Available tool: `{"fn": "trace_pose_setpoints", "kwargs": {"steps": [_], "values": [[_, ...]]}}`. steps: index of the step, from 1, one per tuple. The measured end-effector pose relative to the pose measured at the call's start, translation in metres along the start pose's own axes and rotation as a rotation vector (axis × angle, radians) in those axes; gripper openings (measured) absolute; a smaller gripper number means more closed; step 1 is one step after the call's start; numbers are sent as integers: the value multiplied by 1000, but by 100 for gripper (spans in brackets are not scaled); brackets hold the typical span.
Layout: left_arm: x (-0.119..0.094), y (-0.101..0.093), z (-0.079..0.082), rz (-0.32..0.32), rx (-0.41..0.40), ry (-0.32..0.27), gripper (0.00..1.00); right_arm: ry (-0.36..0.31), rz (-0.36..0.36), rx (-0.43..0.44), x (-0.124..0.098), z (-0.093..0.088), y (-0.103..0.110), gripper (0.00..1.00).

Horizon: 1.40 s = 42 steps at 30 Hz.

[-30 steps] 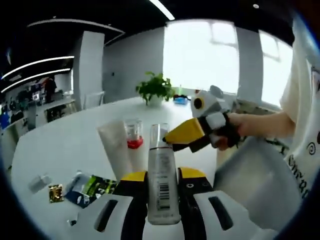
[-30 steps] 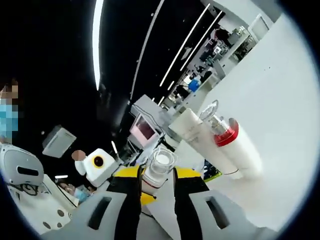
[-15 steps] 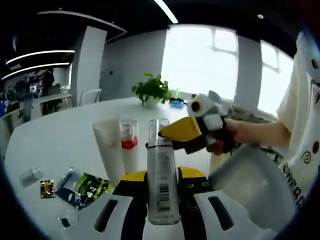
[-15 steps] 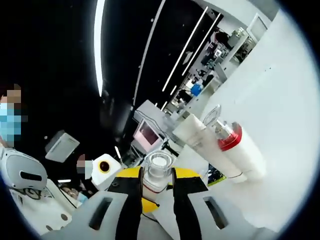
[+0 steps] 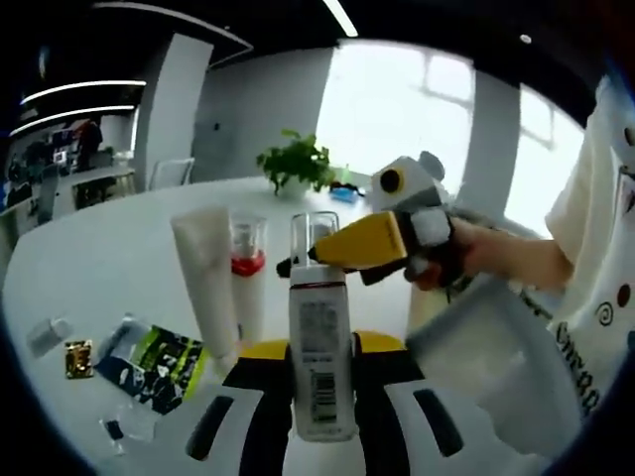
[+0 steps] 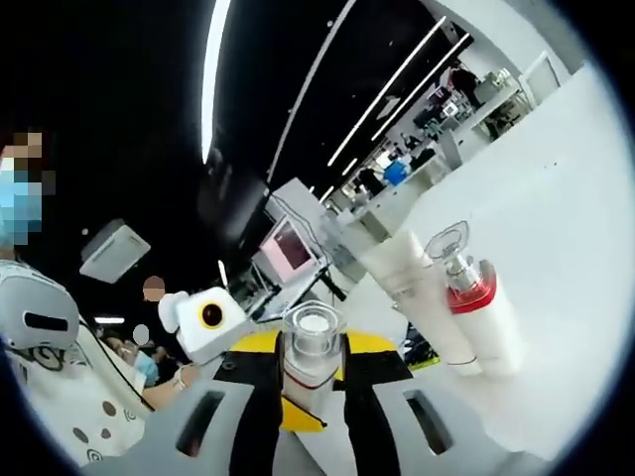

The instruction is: Arrange the skincare products in the storage area until every visible bottle or jar stands upright without overlapping.

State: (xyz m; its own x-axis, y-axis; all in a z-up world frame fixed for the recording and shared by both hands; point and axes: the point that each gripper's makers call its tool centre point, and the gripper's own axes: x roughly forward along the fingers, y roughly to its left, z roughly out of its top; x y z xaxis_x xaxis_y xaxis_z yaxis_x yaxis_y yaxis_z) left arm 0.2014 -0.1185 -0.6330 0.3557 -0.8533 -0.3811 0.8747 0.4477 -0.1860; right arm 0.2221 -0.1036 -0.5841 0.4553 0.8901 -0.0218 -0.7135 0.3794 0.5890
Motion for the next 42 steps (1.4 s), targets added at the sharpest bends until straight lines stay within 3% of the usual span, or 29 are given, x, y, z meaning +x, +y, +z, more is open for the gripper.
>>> {"fn": "trace_pose_setpoints", "kwargs": {"steps": [6,11,15,21,32,37,42], "values": [[4,5,-8,25,34,31,18,49,-32,-95,6,-4,2,21],[4,15,-18,84,172,108,27,42,-45,-93,7,-1,-2,21],[3,15,-21,69,146,121,28,90,-109,-182,3,-3,-15,21],[4,16,-26,64,125,152,27,118,-139,-231,1,-6,-21,21],[19,22,-25,73,201,209,25,230,-214,-412,1,-15,-38,21],[28,24,-28,65,237,248,23,247,-225,-442,1,-18,-41,21],[37,21,-27,53,249,243,20,250,-248,-457,1,-22,-45,21]]}}
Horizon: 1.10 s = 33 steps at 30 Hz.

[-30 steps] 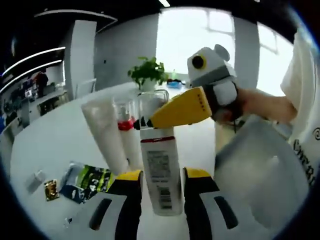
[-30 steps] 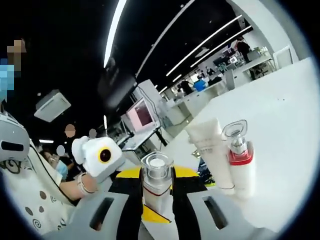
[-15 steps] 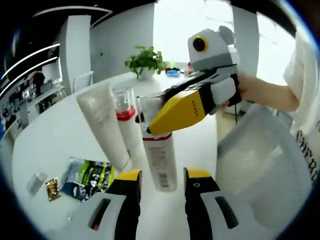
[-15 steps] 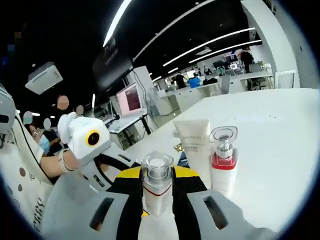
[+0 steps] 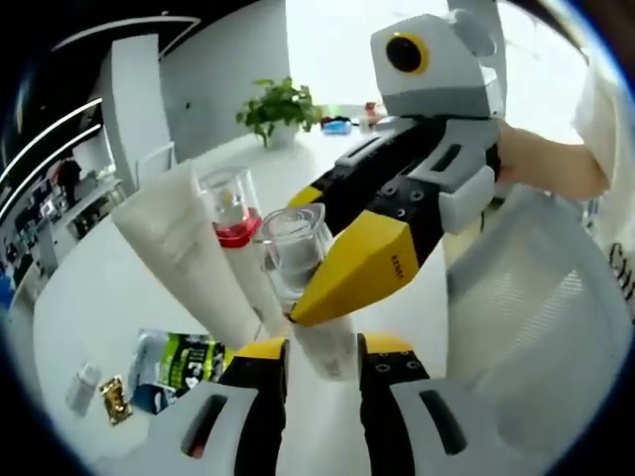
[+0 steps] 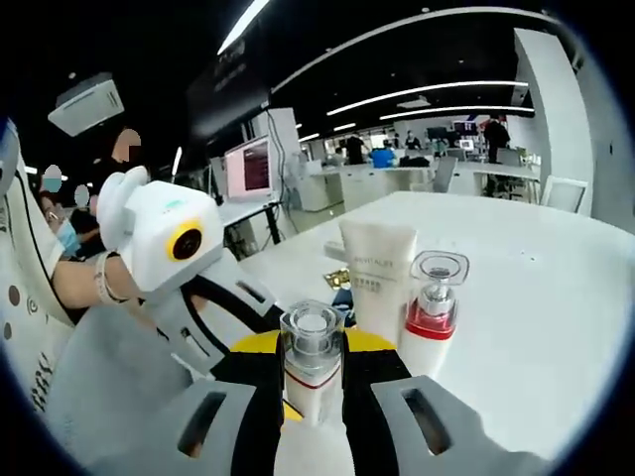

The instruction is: Arrange the skincare products in the storage area until every visible bottle or jar stands upright without overlapping.

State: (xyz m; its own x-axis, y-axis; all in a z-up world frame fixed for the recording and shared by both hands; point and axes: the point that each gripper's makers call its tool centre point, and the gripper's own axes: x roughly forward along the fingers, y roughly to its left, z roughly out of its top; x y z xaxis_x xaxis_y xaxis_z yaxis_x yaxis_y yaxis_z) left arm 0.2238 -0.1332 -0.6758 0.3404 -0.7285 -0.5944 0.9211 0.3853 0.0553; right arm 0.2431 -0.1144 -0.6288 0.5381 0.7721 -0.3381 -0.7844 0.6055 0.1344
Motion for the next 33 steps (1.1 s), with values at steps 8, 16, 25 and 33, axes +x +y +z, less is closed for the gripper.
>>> {"fn": "trace_pose_setpoints", "kwargs": {"steps": [8,16,25,33], "values": [[0,-2,5,-29,-21,-49,17,-12,8,9,-6,3,1,21],[-8,-2,6,-73,-42,-69,14,-16,44,-33,-11,6,7,23],[-27,-17,16,-234,-72,-153,14,-72,188,-58,-20,20,27,26],[-34,-41,19,-349,-11,-163,14,-132,338,-20,-33,34,43,26]]}}
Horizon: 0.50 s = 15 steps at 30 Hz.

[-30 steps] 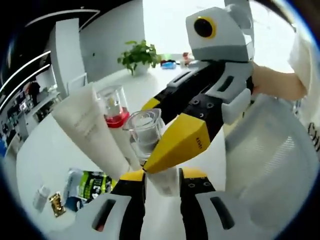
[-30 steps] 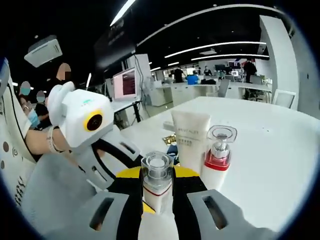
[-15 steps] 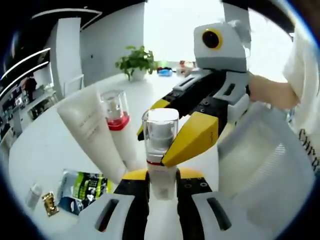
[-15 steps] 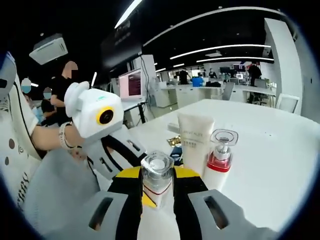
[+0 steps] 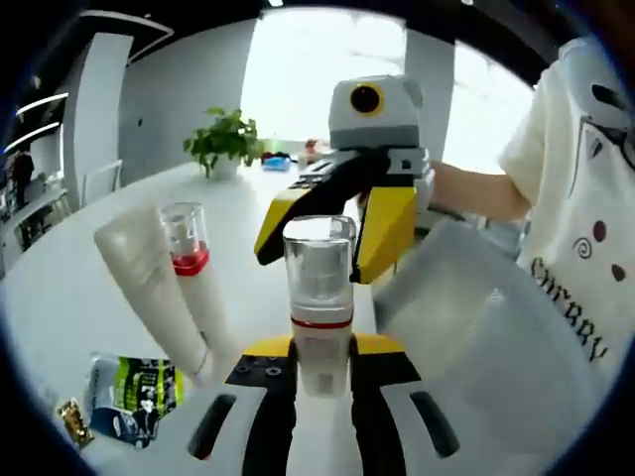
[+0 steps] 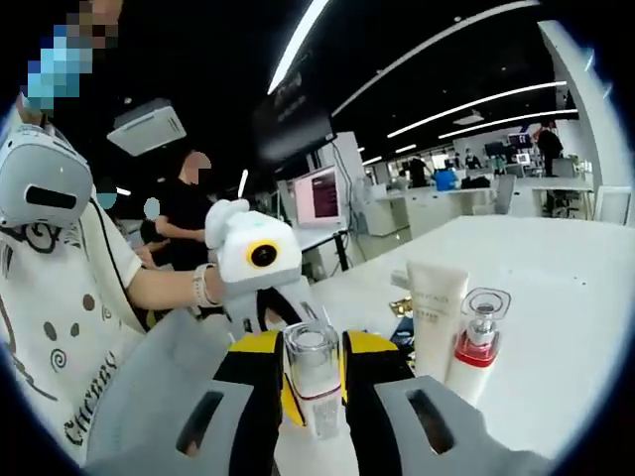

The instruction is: Arrange the skincare products in the storage area until every visible bottle or jar stands upright without overlapping.

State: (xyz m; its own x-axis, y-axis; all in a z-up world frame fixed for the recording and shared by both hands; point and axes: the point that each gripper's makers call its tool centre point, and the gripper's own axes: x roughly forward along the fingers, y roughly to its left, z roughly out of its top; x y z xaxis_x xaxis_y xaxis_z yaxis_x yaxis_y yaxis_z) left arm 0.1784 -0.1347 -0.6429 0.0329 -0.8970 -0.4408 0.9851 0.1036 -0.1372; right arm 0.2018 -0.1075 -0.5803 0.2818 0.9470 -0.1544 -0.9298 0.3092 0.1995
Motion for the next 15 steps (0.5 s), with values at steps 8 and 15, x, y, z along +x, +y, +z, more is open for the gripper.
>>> {"fn": "trace_pose_setpoints", "kwargs": {"steps": [8,15], "values": [[-2,-5,6,-37,0,-33,14,10,49,-4,5,-3,12,21],[0,-1,1,0,8,-20,16,42,6,-41,8,-6,6,19]]}}
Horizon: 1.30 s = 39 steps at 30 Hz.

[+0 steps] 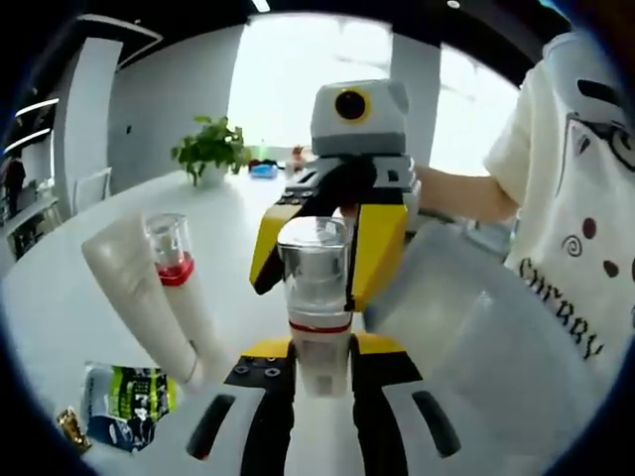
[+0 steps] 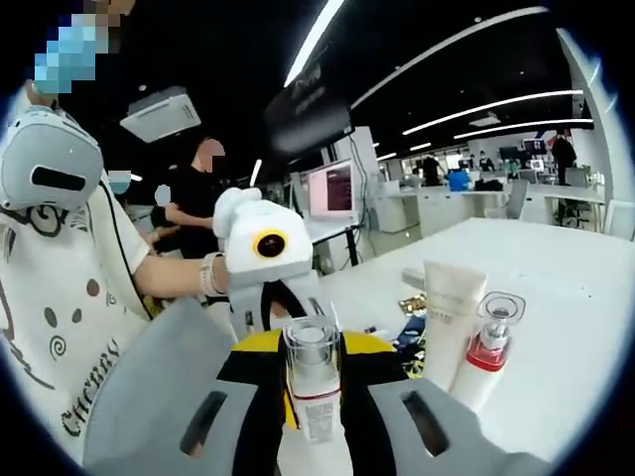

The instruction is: Arrange the skincare products in the storage area until every visible bottle or jar stands upright without overlapping.

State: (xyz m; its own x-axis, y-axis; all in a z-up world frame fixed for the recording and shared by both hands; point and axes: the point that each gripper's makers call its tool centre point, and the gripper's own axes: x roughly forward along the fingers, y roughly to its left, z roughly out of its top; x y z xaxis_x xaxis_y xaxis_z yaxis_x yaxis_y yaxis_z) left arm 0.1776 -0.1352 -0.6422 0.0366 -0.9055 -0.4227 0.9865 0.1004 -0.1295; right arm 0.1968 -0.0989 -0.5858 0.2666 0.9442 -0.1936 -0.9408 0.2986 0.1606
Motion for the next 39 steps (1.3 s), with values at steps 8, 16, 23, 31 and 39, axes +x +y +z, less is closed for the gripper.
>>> {"fn": "trace_pose_setpoints", "kwargs": {"steps": [8,16,23,31,39], "values": [[2,13,2,136,12,33,19,18,-161,38,4,0,-20,19],[-1,30,6,303,22,24,21,-28,-352,95,2,6,-43,19],[-8,49,13,490,-34,-1,21,-67,-461,87,4,13,-48,19],[-14,54,13,594,-22,14,21,-156,-565,139,-5,19,-52,19],[-10,55,9,641,79,91,17,-195,-607,194,-7,14,-52,19]]}}
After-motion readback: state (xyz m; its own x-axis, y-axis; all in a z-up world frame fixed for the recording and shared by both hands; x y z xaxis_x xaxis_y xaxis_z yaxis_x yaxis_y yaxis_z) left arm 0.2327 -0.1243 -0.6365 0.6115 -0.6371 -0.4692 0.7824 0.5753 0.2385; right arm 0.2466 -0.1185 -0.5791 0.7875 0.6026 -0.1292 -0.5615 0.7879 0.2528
